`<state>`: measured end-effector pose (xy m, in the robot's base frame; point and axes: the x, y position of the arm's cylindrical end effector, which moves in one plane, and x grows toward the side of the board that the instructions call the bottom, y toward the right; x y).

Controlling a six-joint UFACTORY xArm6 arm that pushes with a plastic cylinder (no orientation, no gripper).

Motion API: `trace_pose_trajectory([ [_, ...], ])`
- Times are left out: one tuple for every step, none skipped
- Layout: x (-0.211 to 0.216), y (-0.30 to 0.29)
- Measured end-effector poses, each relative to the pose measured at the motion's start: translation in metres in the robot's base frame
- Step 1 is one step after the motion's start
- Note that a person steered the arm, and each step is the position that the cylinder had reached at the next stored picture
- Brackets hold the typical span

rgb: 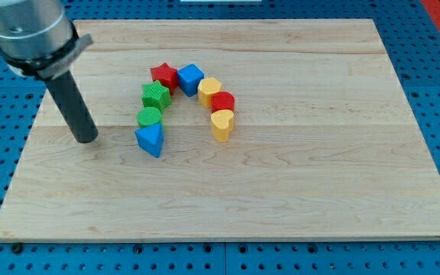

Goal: Move the blue triangle slightly to right

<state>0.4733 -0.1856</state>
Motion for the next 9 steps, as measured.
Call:
trace_pose_trajectory([
  [0.001, 0.026],
  [-0.002, 0.032],
  [-0.009, 0.032],
  [-0.015, 0.032],
  [-0.016, 0.033],
  [-0.016, 0.034],
  [-0.008, 0.035],
  [-0.004, 0.038],
  [-0.005, 0.042],
])
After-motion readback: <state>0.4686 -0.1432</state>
